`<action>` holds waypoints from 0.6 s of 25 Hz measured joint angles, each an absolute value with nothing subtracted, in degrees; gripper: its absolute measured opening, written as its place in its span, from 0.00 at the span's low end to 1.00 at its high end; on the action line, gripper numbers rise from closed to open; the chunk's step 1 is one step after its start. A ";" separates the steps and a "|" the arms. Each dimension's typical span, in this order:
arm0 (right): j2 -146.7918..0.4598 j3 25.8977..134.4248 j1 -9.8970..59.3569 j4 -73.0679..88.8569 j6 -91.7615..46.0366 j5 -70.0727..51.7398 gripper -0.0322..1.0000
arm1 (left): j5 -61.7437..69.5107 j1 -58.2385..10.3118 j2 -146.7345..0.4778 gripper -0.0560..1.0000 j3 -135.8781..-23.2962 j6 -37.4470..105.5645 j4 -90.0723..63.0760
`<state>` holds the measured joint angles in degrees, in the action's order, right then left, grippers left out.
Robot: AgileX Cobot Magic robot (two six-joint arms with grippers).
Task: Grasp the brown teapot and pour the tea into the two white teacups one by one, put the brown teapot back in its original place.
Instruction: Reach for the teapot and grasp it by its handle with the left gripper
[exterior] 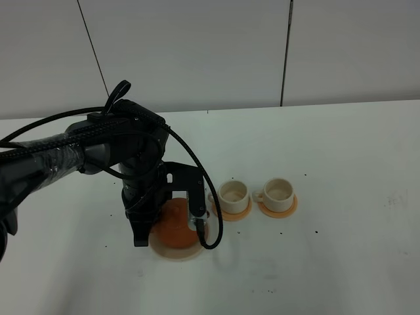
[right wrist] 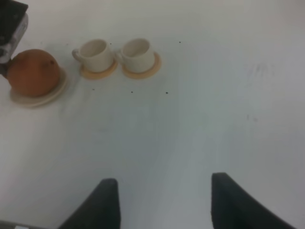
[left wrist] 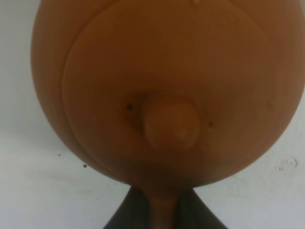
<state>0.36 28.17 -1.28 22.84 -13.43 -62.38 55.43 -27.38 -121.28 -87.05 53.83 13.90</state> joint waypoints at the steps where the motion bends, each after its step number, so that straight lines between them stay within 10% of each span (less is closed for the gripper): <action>1: 0.36 28.17 -1.28 22.84 -13.43 -62.38 0.44 | 55.35 -27.38 -121.16 0.21 -87.05 53.83 13.74; 15: 0.36 28.17 -1.28 22.84 -13.43 -62.38 0.44 | 55.23 -27.38 -120.99 0.21 -87.05 53.84 12.93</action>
